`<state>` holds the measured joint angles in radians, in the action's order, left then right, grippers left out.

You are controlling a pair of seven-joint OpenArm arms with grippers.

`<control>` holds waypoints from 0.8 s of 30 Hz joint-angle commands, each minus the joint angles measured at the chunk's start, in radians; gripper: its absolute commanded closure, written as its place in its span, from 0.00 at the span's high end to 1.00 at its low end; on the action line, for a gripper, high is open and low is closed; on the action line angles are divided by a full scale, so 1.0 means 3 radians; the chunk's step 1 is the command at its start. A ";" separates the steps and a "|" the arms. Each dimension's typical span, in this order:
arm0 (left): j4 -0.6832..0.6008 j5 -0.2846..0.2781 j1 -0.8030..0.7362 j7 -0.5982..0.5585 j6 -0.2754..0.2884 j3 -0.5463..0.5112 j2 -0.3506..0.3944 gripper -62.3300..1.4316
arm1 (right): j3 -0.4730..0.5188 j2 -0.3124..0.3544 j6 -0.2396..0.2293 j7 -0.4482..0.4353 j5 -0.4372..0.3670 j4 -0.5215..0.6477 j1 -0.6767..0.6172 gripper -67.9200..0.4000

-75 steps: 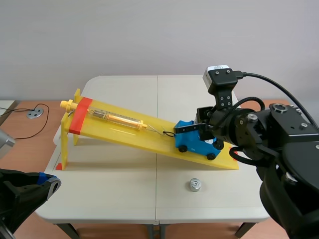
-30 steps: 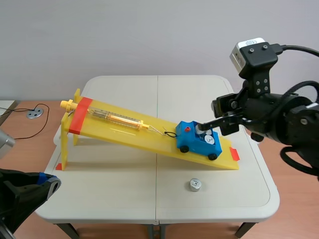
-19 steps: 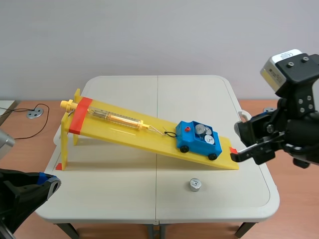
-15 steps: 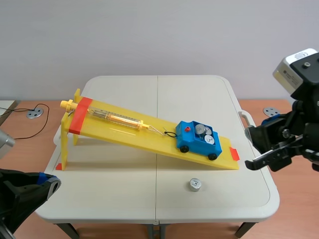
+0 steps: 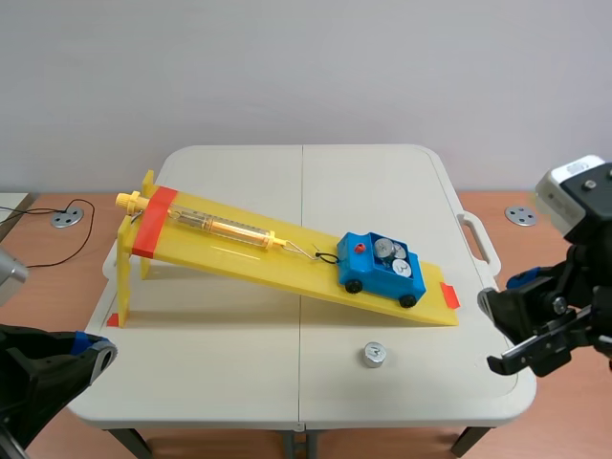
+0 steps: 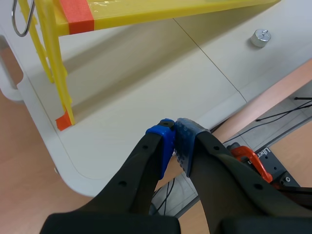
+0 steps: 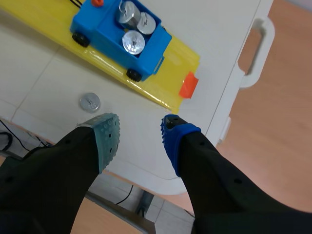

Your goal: Place the four metal weights on the blue cart on the ramp.

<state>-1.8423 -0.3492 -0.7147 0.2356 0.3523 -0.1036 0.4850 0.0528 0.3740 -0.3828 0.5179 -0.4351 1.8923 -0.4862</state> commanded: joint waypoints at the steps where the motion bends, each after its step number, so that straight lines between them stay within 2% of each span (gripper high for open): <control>1: -0.0244 -0.0247 0.0011 -0.0346 0.0034 -0.0061 -0.0027 0.10 | -0.0113 0.0099 -0.0127 -0.0483 -0.0122 -0.0071 0.0296 0.33; 5: -0.0244 -0.0247 0.0011 -0.0346 0.0034 -0.0061 -0.0027 0.10 | -0.0266 0.0014 -0.0128 -0.0593 0.0092 -0.0352 0.0472 0.33; 13: -0.0244 -0.0247 0.0011 -0.0346 0.0034 -0.0061 -0.0027 0.10 | -0.0506 -0.0289 -0.0198 -0.0715 0.0309 -0.0786 0.0787 0.33; 24: -0.0244 -0.0247 0.0011 -0.0346 0.0034 -0.0061 -0.0027 0.10 | -0.0787 -0.0529 -0.0195 -0.0955 0.0636 -0.1273 0.1097 0.33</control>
<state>-1.8423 -0.3492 -0.7147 0.2352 0.3523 -0.1036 0.4850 -0.1974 0.2073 -0.4084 0.3687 -0.2302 1.4490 -0.2348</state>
